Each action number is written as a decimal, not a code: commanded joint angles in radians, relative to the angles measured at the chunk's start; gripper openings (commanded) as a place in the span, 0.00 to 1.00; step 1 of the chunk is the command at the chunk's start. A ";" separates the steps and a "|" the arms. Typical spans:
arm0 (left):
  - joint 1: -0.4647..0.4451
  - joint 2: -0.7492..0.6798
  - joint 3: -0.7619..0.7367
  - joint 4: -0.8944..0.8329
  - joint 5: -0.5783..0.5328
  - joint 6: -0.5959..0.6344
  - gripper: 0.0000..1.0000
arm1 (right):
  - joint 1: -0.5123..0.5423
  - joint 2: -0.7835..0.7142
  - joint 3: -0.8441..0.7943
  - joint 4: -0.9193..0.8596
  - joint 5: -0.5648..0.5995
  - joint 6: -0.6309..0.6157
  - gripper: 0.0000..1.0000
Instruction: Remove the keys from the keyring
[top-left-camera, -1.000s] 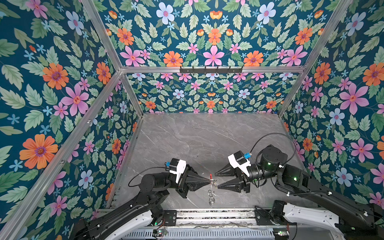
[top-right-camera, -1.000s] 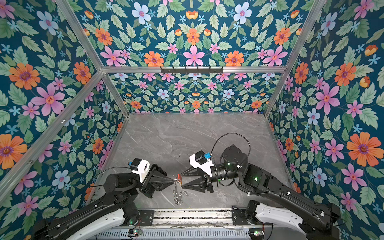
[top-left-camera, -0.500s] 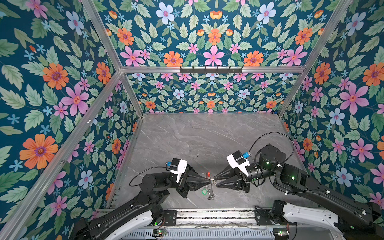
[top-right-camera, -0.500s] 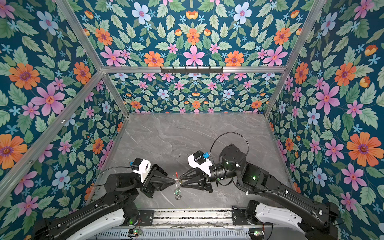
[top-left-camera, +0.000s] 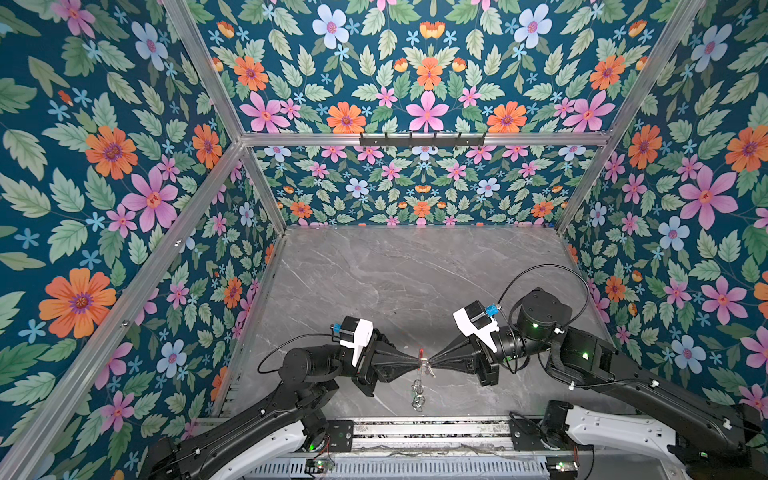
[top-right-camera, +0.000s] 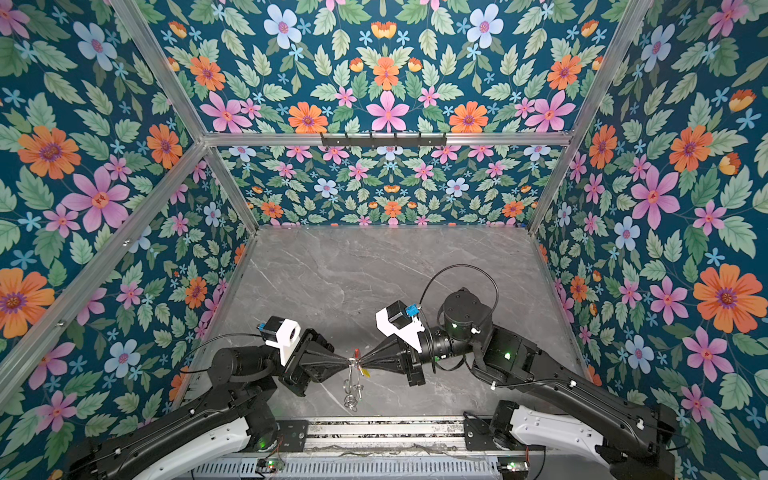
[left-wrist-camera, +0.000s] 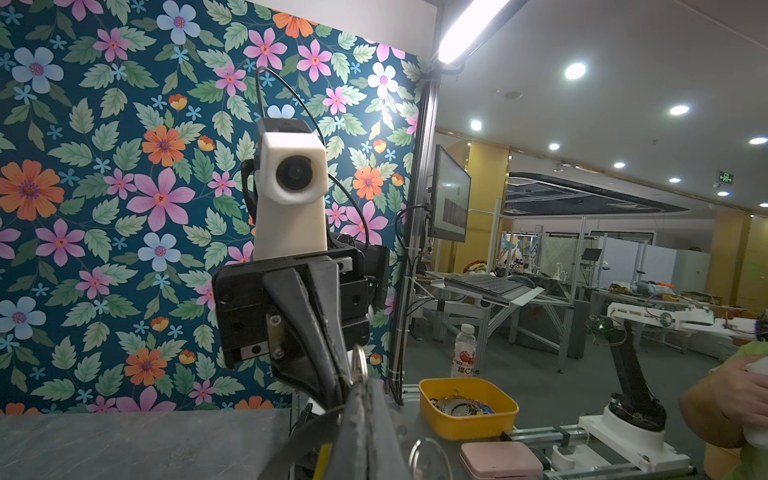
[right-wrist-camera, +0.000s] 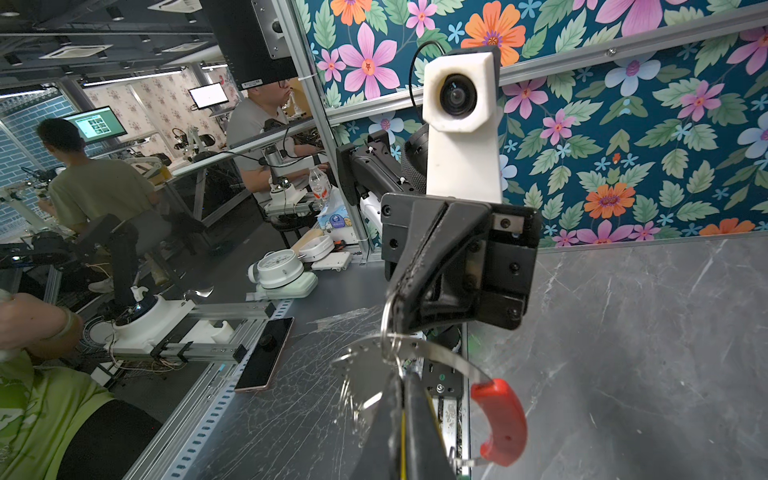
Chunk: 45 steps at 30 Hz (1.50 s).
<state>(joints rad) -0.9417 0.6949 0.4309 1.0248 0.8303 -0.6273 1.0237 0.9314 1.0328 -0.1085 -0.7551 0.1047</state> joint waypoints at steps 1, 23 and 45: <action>0.001 -0.001 0.002 0.037 -0.007 0.002 0.00 | 0.001 -0.003 -0.002 0.024 0.006 0.005 0.00; 0.001 -0.038 0.005 -0.050 -0.042 0.040 0.00 | -0.033 0.011 -0.056 0.055 0.204 0.060 0.00; 0.002 -0.025 -0.010 -0.052 -0.092 0.056 0.00 | -0.051 0.121 -0.027 0.160 0.067 0.125 0.00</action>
<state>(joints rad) -0.9367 0.6670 0.4206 0.9459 0.7094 -0.5762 0.9714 1.0367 1.0031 0.0357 -0.7288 0.2062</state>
